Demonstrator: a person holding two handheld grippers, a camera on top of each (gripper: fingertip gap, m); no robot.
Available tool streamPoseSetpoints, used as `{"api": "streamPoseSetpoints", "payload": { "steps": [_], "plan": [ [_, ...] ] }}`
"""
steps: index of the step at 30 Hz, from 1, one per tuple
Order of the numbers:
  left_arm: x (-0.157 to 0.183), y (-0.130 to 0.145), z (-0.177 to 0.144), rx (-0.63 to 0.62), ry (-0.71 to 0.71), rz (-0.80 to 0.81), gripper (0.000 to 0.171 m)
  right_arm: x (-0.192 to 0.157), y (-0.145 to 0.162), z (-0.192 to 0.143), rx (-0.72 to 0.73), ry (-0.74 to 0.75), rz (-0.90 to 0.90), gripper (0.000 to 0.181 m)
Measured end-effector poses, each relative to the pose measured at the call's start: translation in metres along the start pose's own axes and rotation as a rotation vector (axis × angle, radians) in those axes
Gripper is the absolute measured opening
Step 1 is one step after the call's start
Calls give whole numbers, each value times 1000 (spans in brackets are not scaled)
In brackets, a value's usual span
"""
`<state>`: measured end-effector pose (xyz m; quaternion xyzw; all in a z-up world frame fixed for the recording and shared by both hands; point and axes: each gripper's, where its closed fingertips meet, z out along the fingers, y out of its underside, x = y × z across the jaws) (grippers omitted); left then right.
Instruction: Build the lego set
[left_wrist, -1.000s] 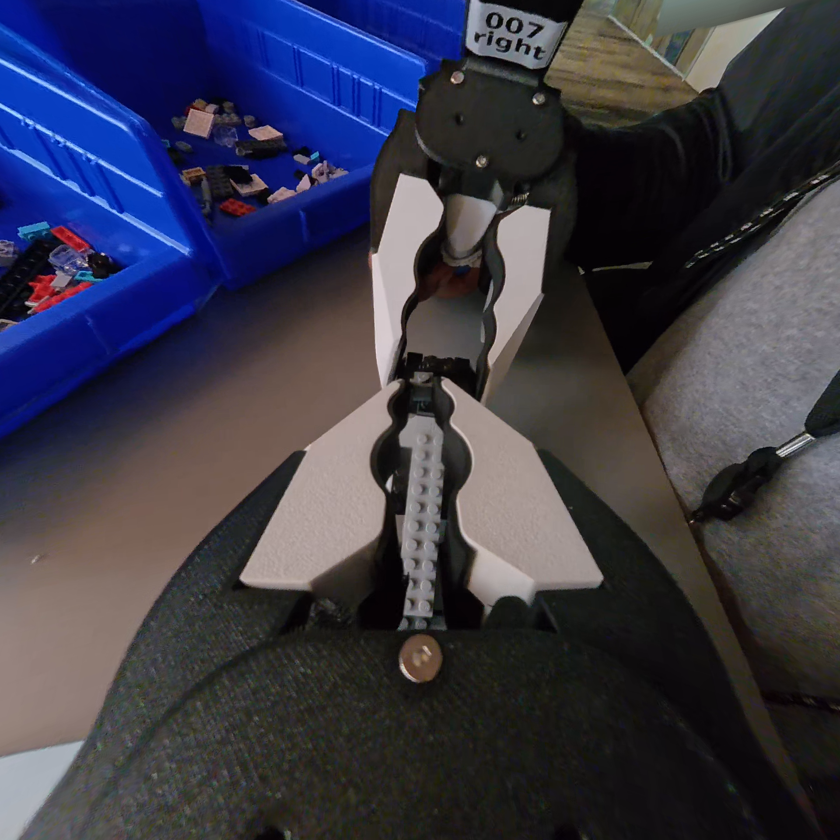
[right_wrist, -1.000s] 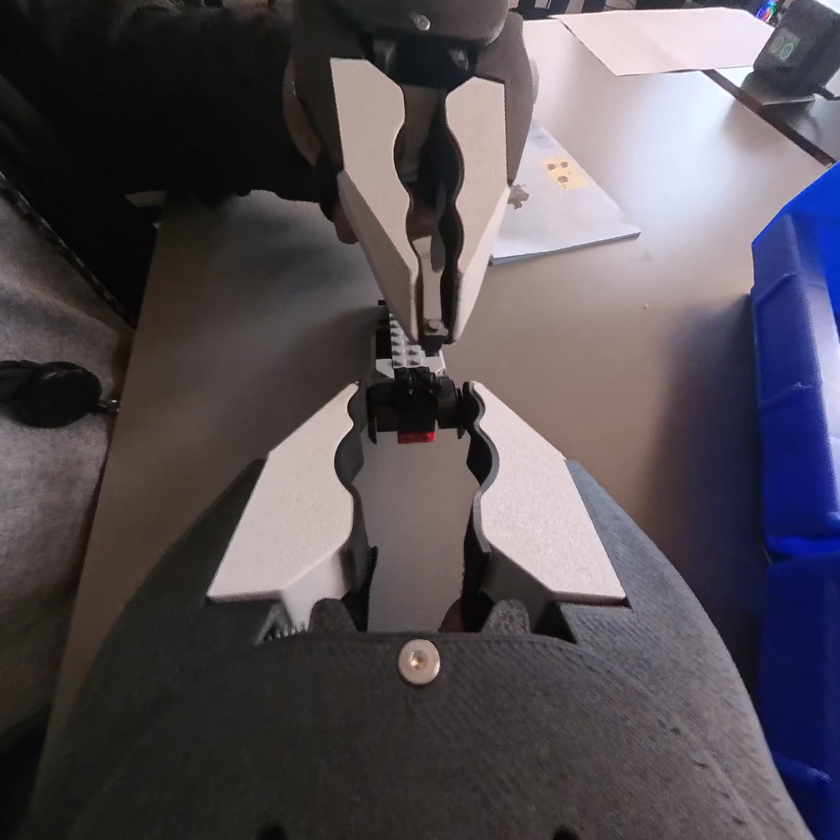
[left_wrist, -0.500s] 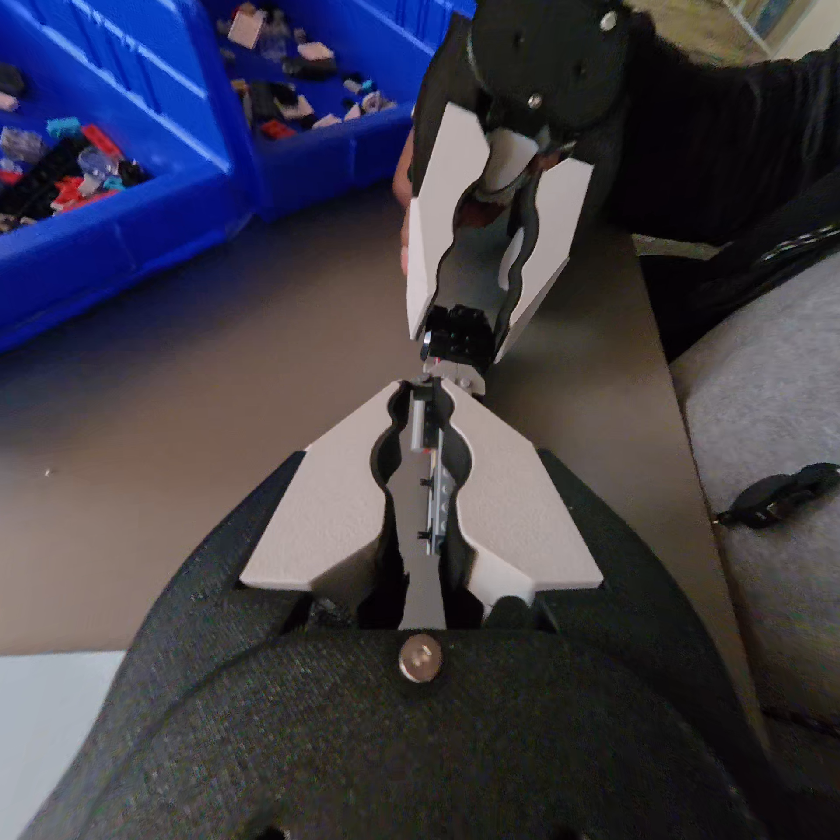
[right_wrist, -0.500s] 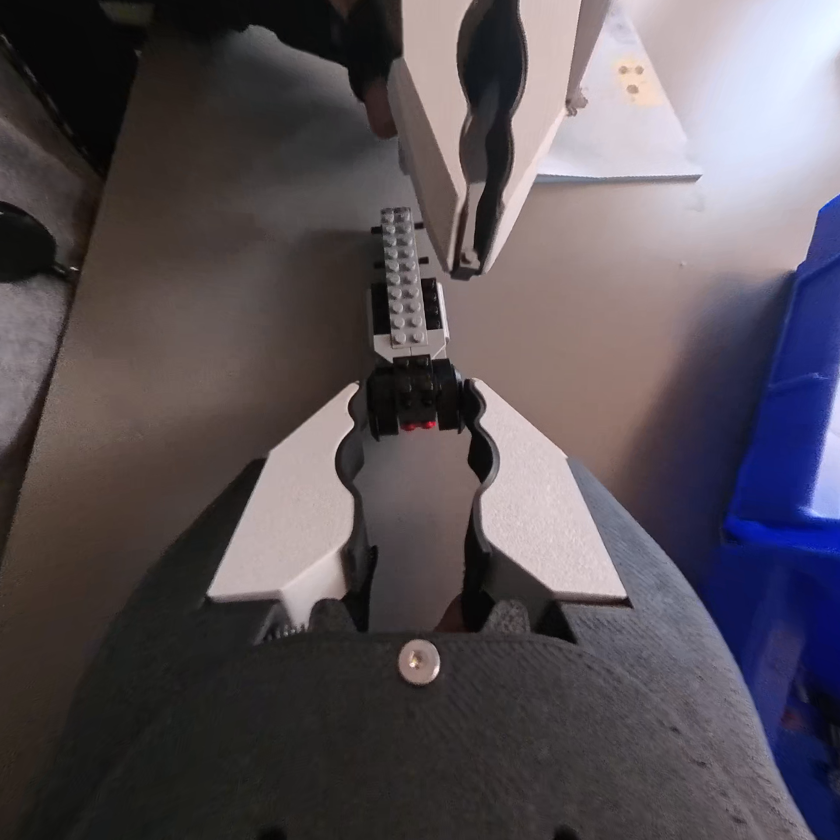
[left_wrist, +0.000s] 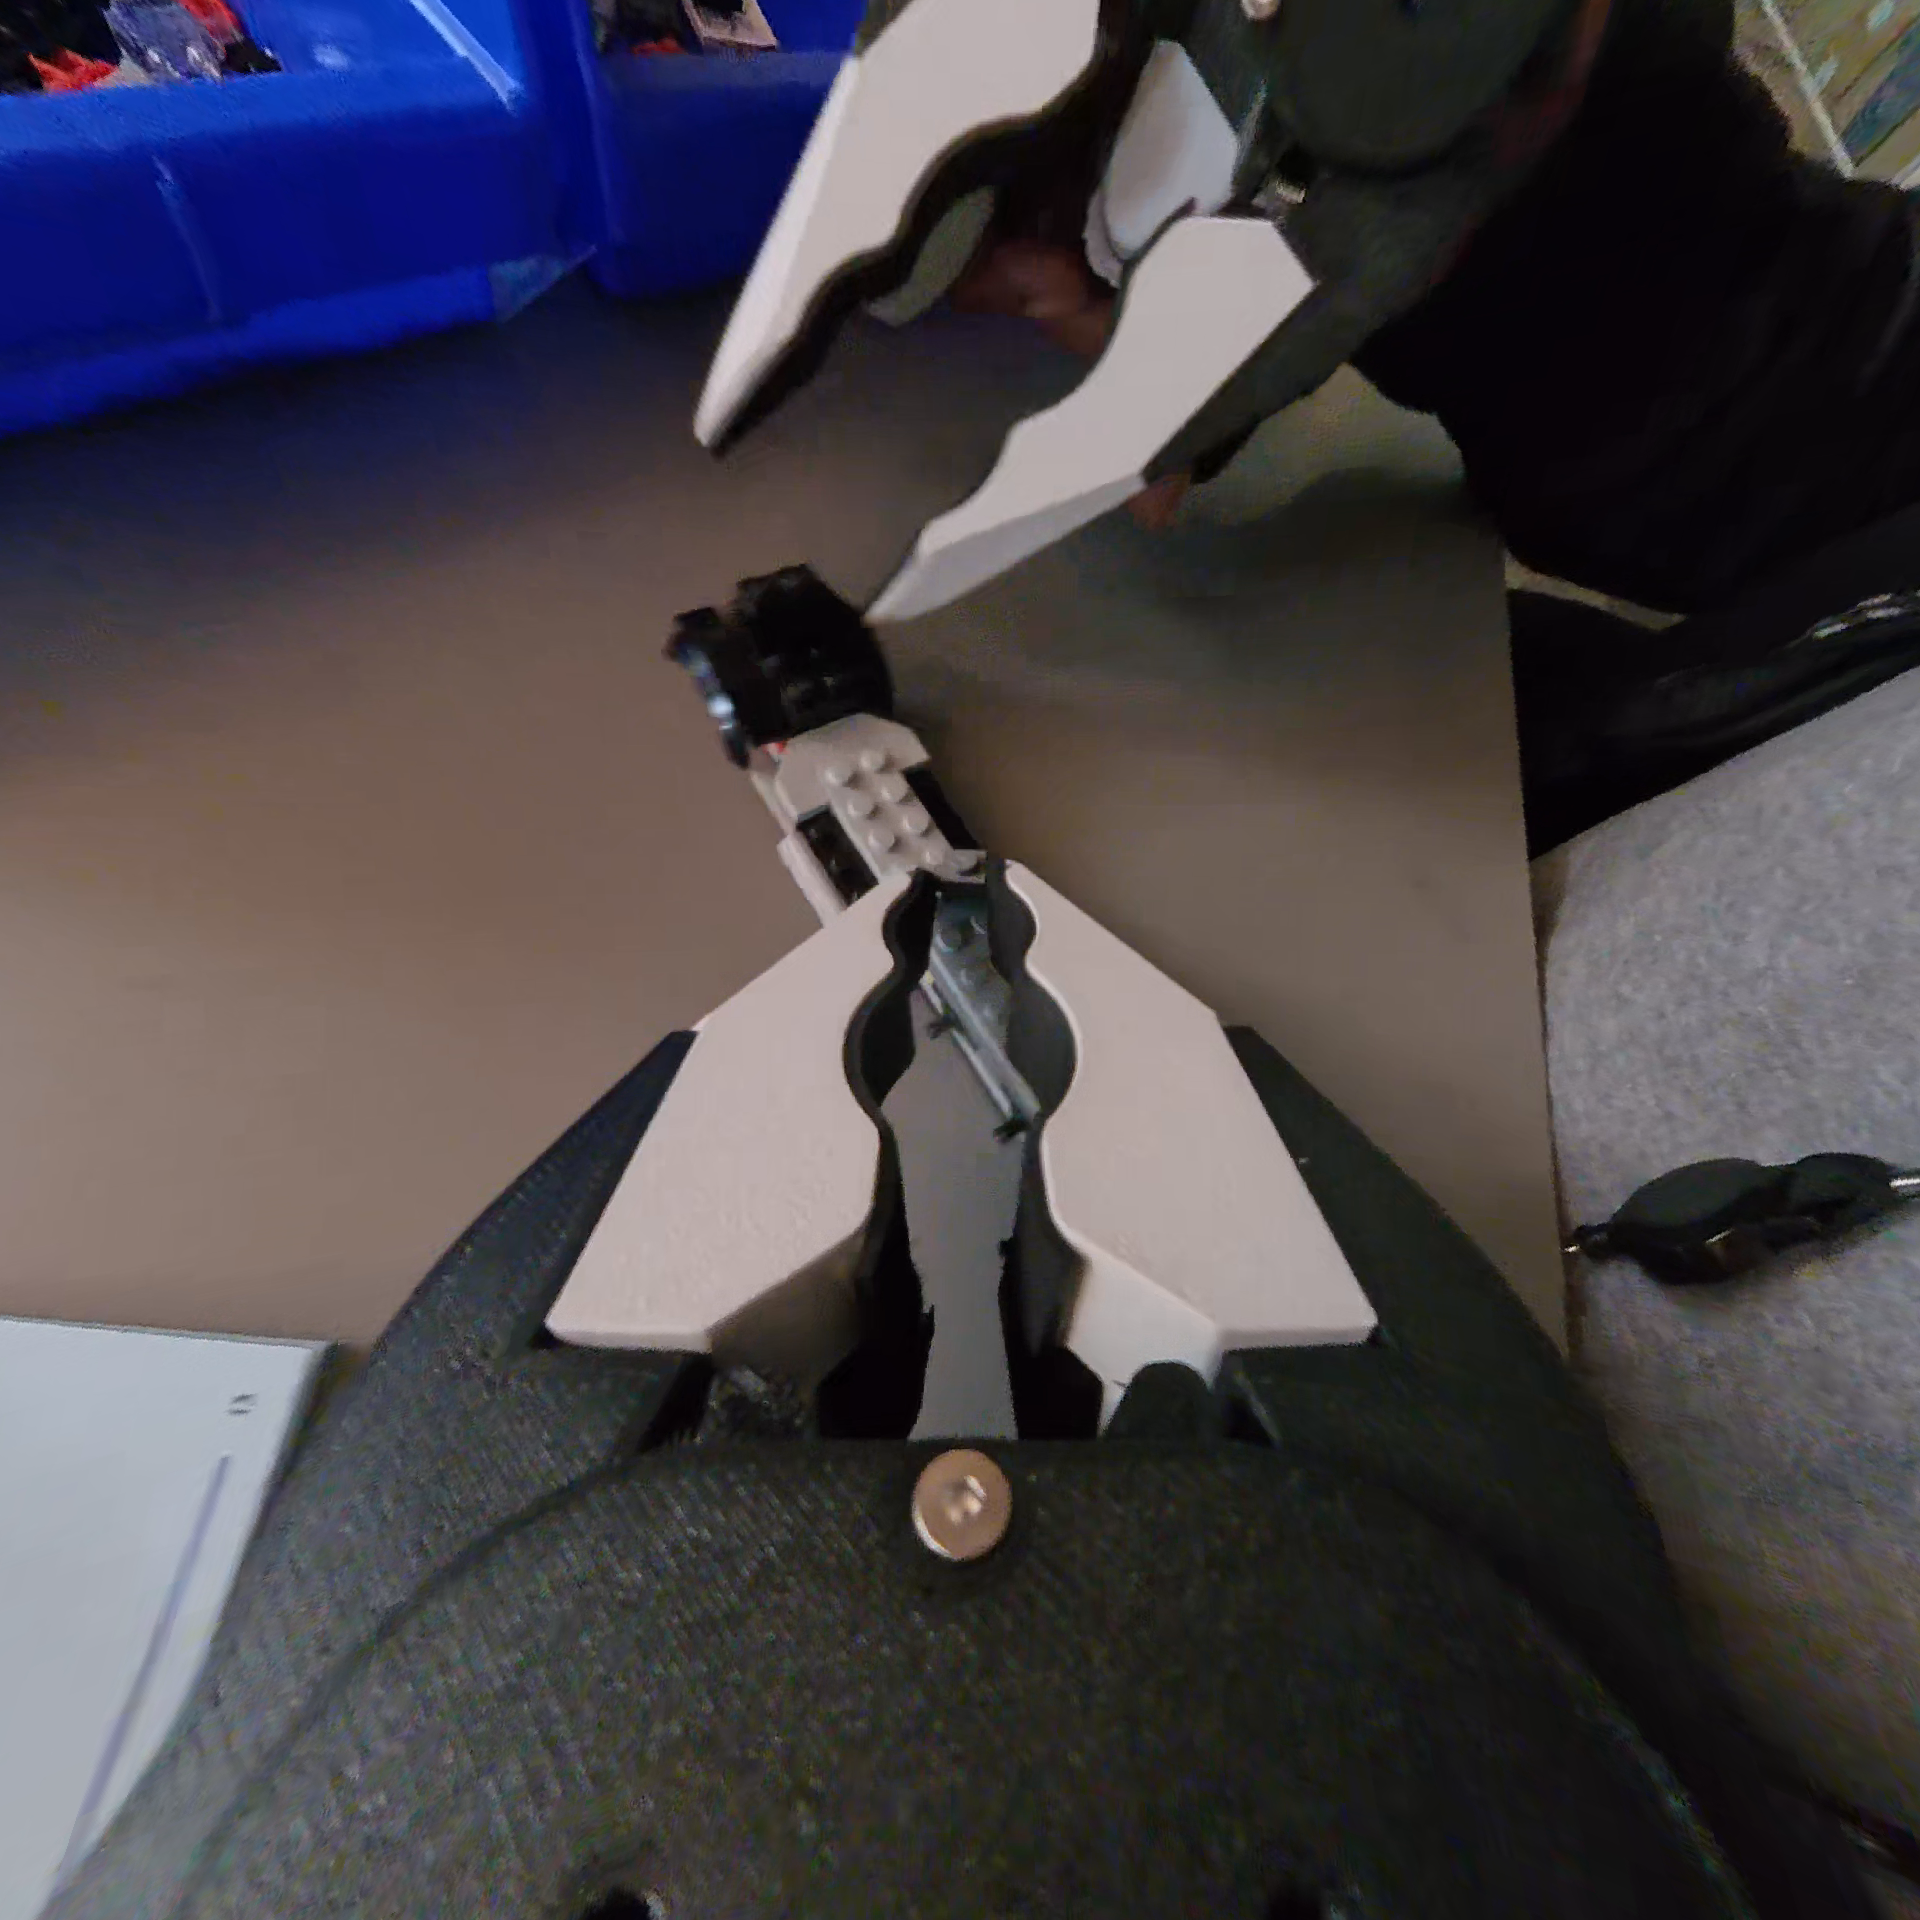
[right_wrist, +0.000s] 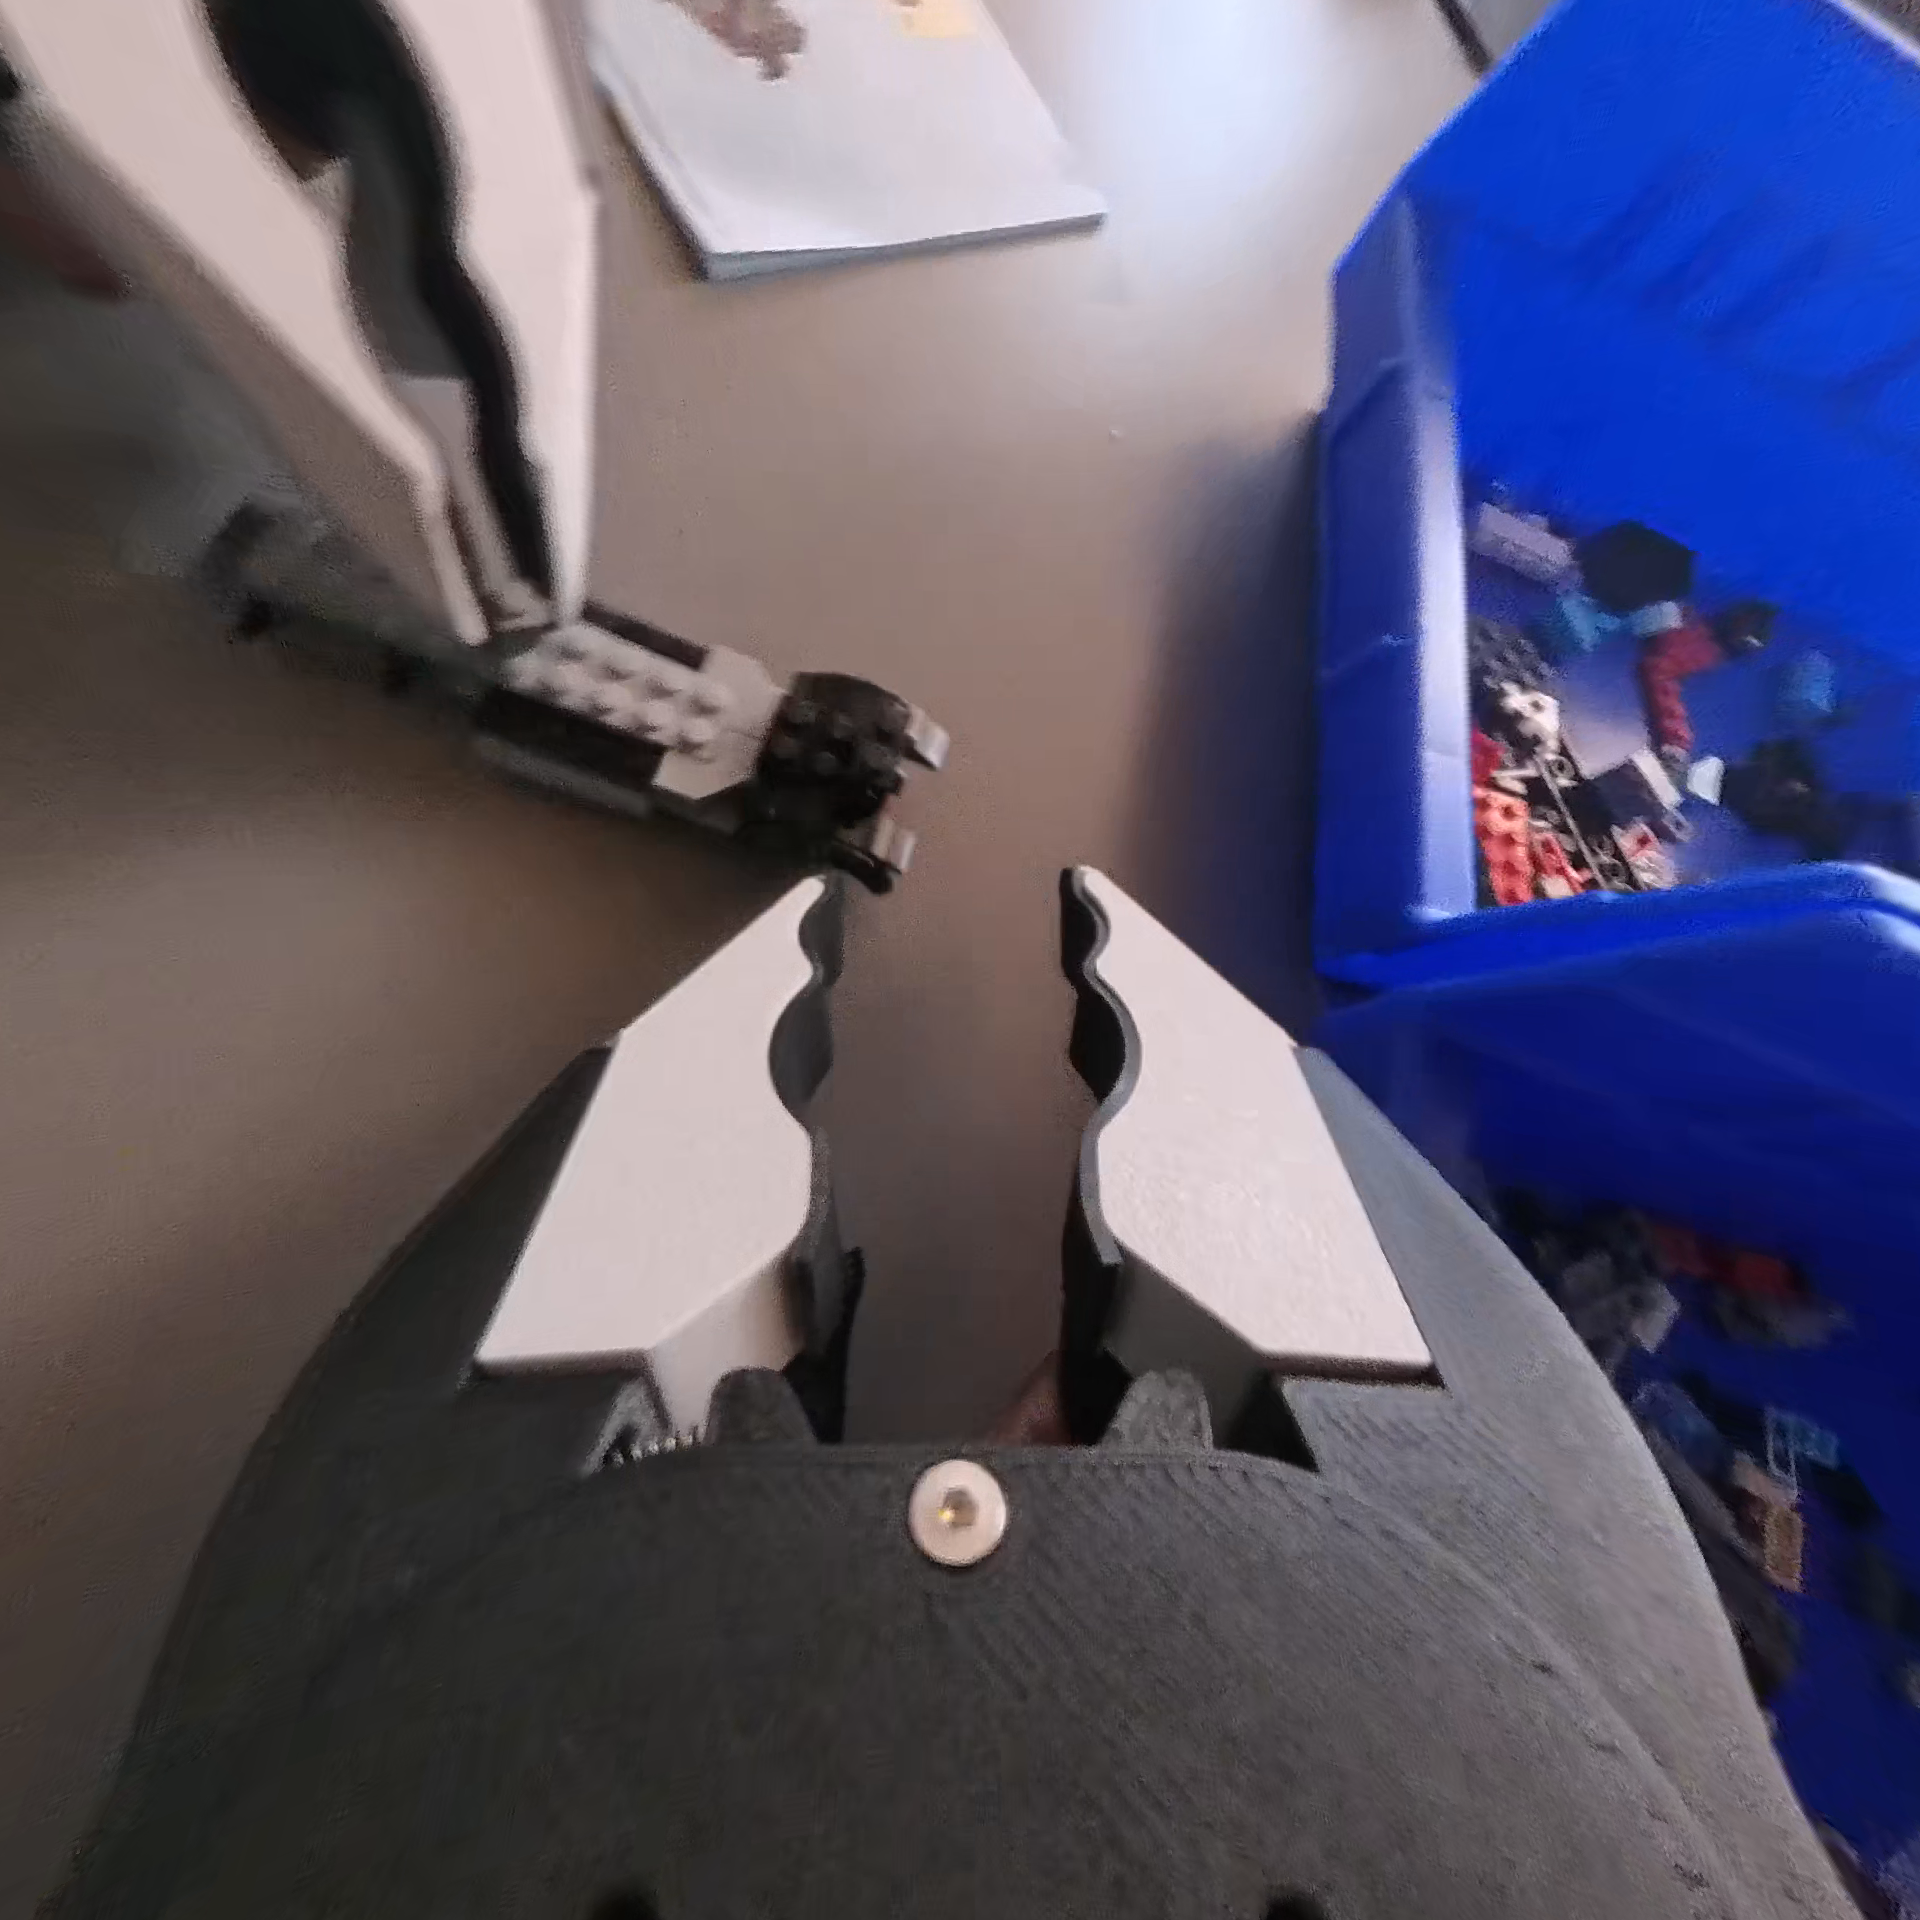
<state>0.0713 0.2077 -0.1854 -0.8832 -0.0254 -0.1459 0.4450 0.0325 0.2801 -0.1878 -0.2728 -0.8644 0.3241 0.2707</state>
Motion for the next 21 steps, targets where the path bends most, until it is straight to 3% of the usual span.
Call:
{"api": "streamPoseSetpoints", "payload": {
  "steps": [6, 13, 17, 21],
  "plan": [
    [3, -12, -11, 107, -50, -134, 9, 13, 1, -3, -23, 124, 173, 46],
    [-24, -14, -36, 221, -226, -301, 9, -51, -20, -15, 64, -2, 522, 58],
    [-30, -11, -39, 239, -250, -326, 9, -77, -15, -8, -15, -10, 482, 64],
    [-30, -11, -39, 244, -269, -317, 9, -81, -15, -6, -24, -30, 481, 55]
  ]
}}
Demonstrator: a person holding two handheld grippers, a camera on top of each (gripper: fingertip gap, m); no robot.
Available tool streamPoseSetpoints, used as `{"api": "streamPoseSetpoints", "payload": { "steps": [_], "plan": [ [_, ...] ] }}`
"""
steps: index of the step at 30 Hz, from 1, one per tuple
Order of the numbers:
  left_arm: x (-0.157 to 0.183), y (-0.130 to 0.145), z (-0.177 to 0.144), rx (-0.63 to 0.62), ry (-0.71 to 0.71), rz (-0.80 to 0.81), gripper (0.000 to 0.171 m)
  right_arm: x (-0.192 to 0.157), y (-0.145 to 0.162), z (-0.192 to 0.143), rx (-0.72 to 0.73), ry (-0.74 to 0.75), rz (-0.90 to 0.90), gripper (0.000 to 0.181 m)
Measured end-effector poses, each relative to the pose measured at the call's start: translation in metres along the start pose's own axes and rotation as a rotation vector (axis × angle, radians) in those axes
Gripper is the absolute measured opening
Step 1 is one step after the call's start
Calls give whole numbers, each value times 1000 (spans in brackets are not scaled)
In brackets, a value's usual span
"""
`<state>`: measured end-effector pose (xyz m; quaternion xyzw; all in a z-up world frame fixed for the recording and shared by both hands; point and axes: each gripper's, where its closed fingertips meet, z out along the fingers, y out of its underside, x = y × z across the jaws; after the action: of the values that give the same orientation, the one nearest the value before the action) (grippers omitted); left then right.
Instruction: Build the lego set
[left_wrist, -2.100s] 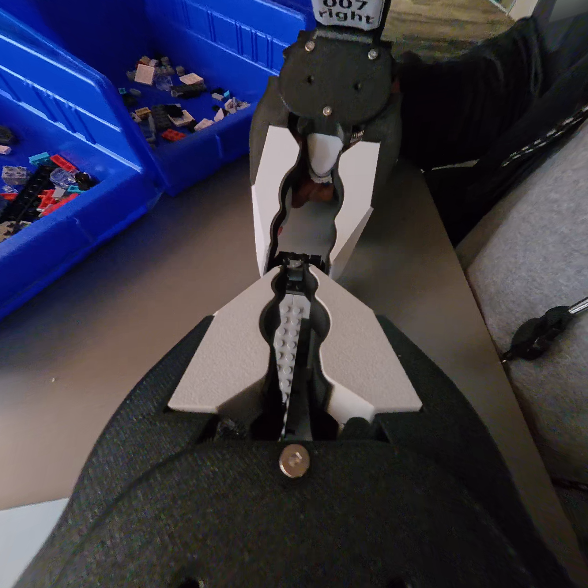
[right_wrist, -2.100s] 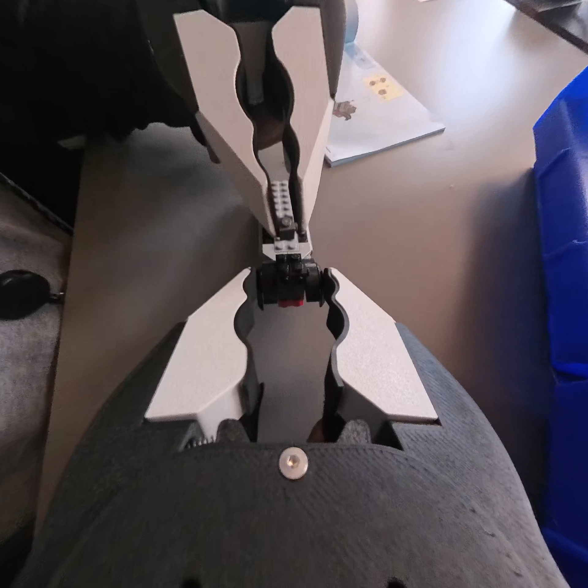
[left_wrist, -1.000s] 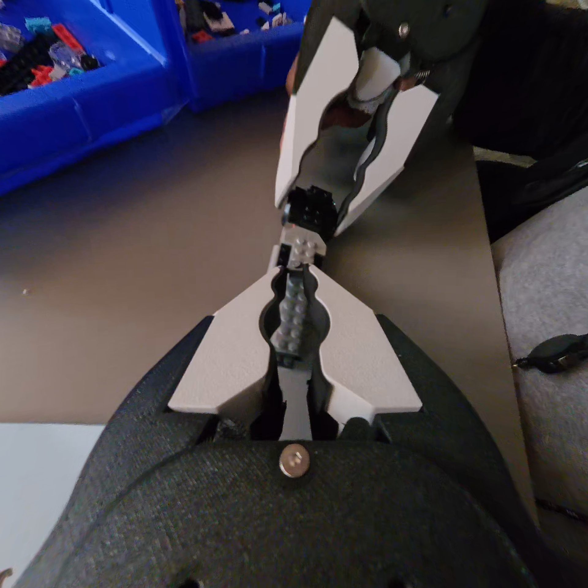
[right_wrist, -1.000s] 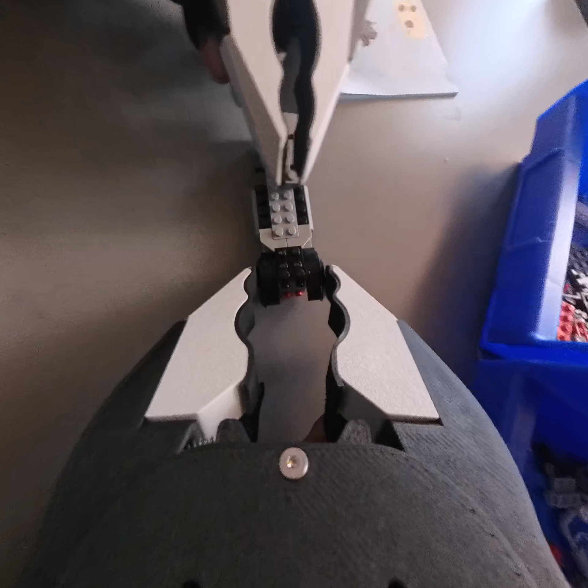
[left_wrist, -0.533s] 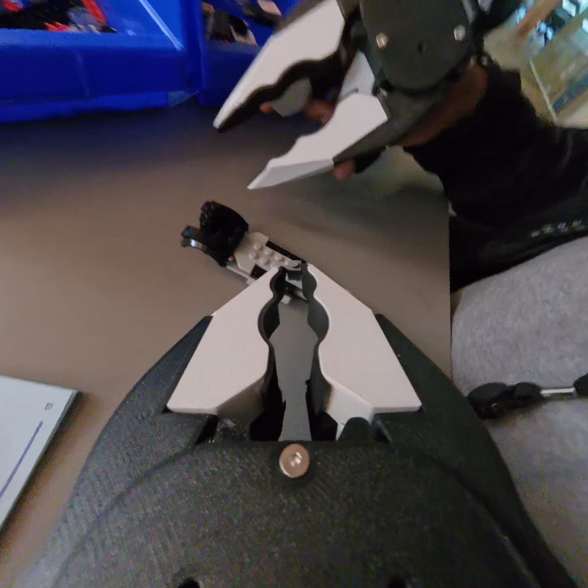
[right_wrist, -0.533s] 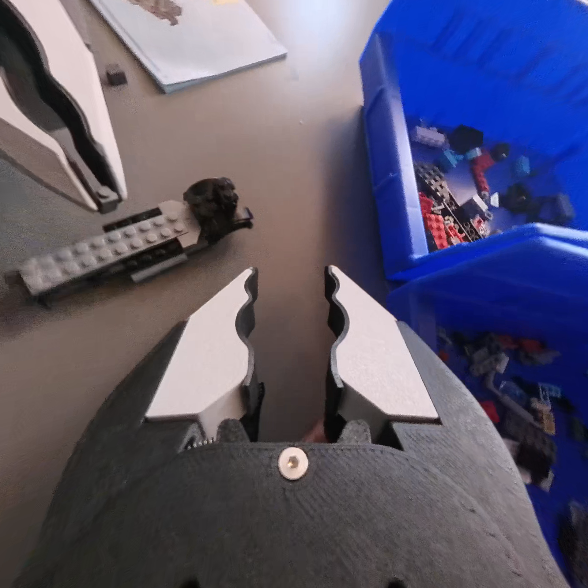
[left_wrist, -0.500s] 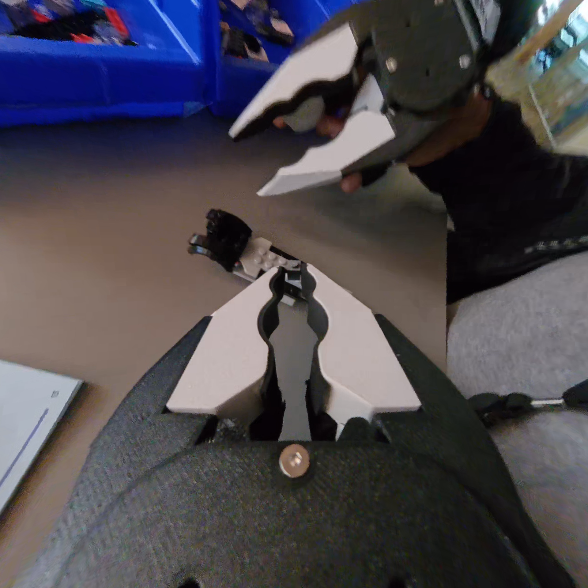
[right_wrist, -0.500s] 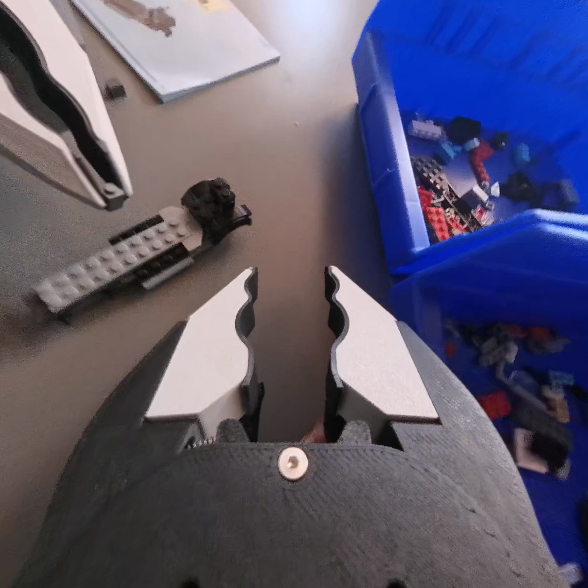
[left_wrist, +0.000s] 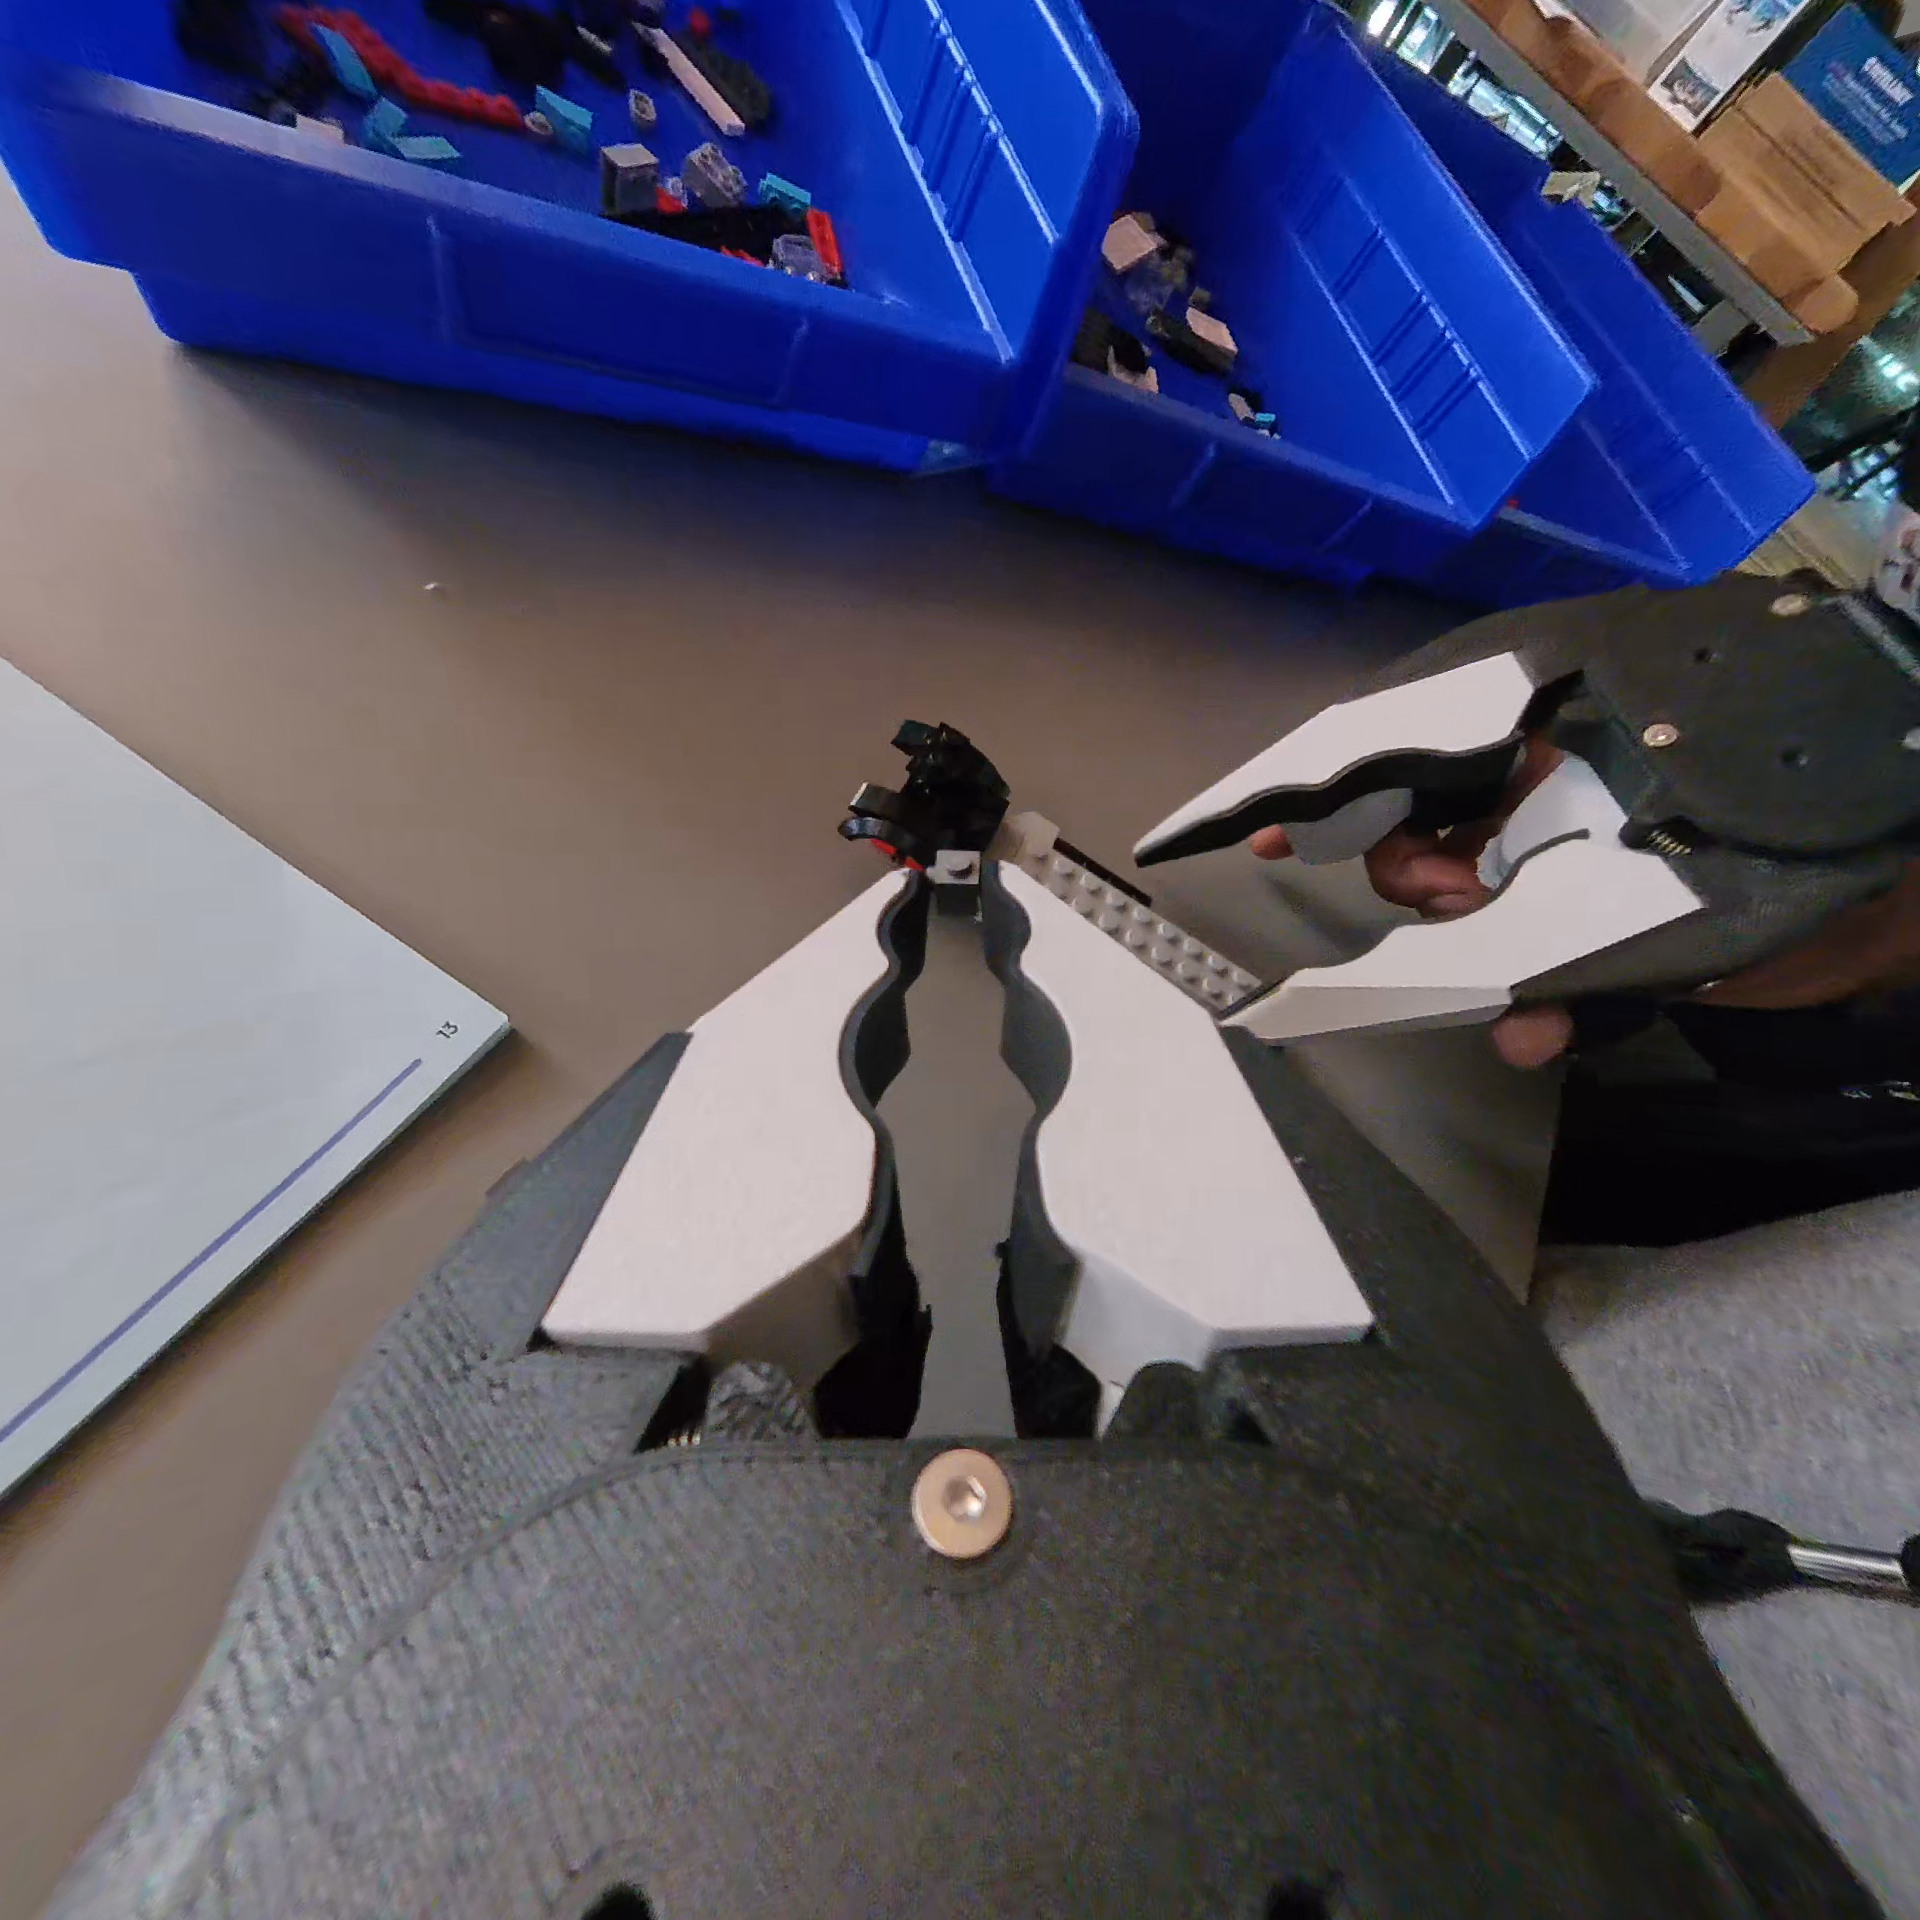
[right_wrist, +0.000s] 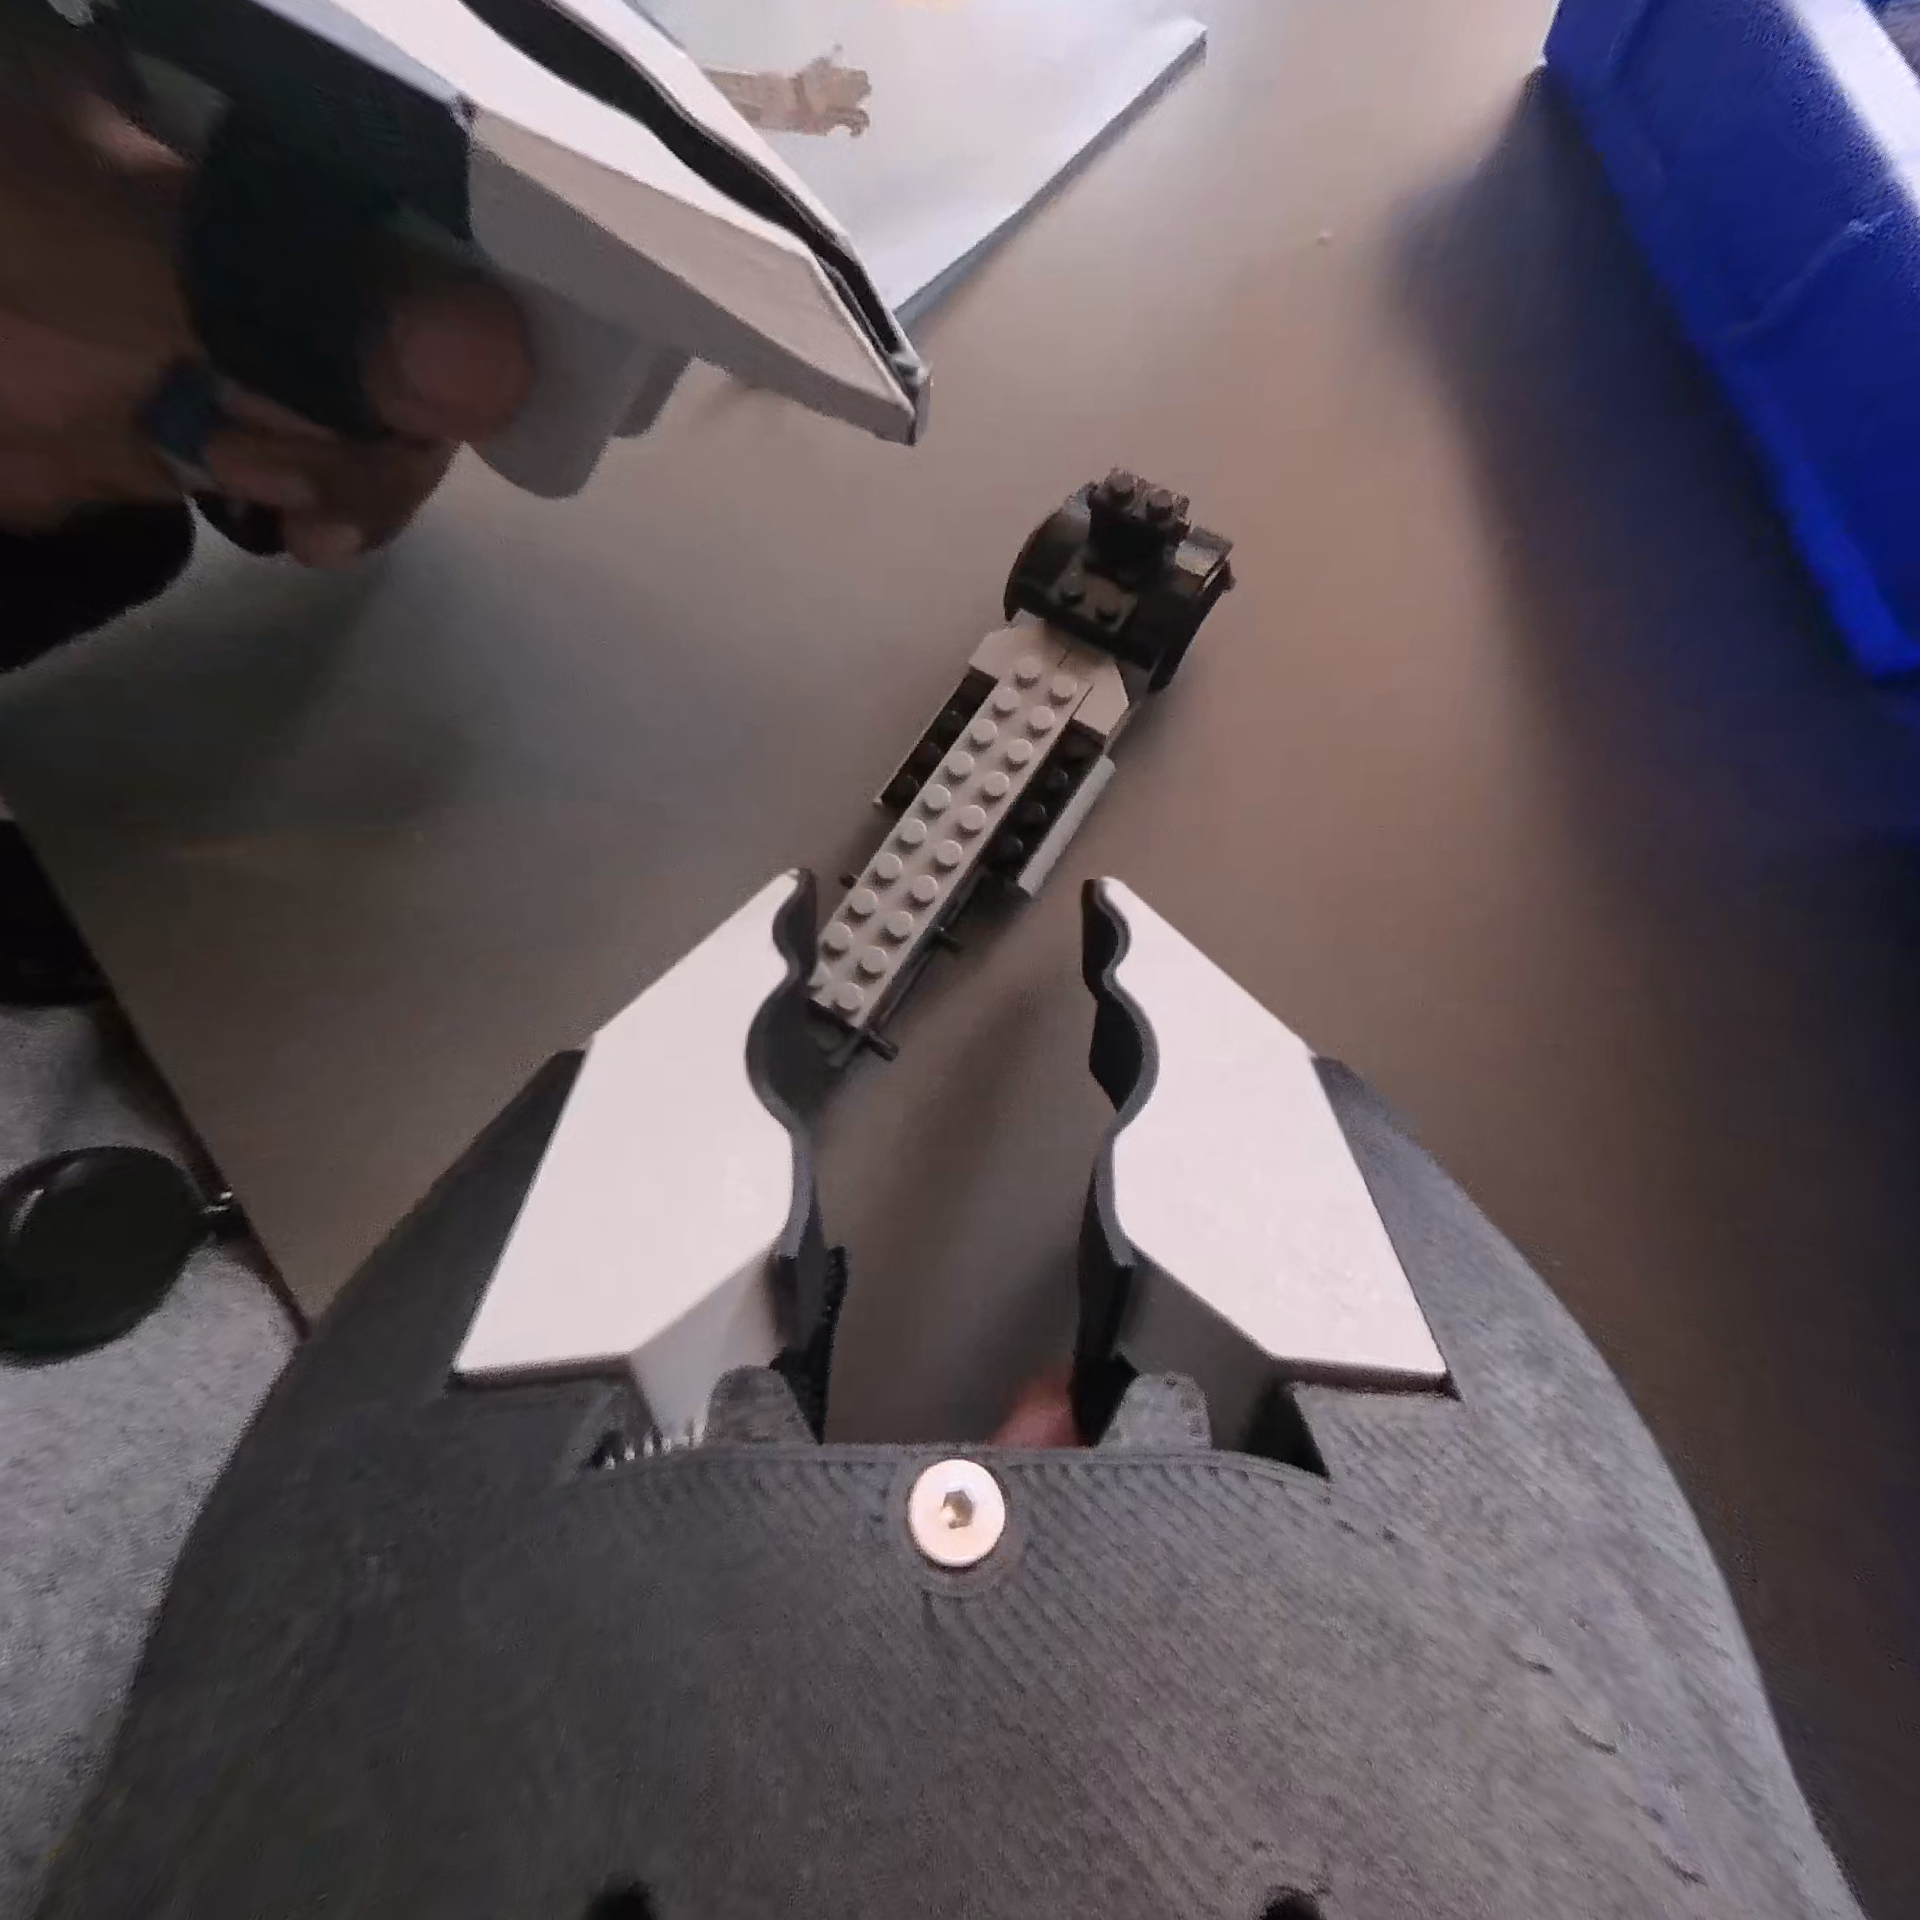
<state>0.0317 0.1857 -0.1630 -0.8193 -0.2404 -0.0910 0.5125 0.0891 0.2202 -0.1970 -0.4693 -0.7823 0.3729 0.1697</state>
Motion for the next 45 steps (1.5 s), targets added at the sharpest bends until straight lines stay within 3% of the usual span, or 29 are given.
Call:
{"api": "streamPoseSetpoints", "payload": {
  "steps": [4, 7, 12, 17, 21, 27, 33, 37, 45],
  "plan": [
    [3, 2, -1, 13, -16, -13, 9, 1, -6, -2, 20, 18, -24, 56],
    [12, -5, -1, 74, 16, -89, 9, -1, -35, -9, 187, 25, -81, 48],
    [36, -27, -2, 225, 229, -368, 9, -1, -79, -16, 455, 11, -188, 34],
    [41, -36, -6, 291, 344, -573, 9, -1, -90, -16, 535, -10, -223, 25],
    [43, -35, -5, 293, 369, -613, 9, -4, -90, -14, 543, -23, -233, 18],
    [49, -40, -5, 290, 411, -558, 12, -2, -93, -19, 573, -61, -174, 12],
    [50, -66, -31, 348, 494, -172, 17, 1, -104, -41, 671, -396, 160, 11],
    [56, -74, -33, 305, 588, -19, 14, 4, -112, -55, 735, -564, 285, 11],
    [68, -82, -22, 308, 736, -93, 12, 5, -119, -66, 820, -721, 382, 11]
  ]
}}
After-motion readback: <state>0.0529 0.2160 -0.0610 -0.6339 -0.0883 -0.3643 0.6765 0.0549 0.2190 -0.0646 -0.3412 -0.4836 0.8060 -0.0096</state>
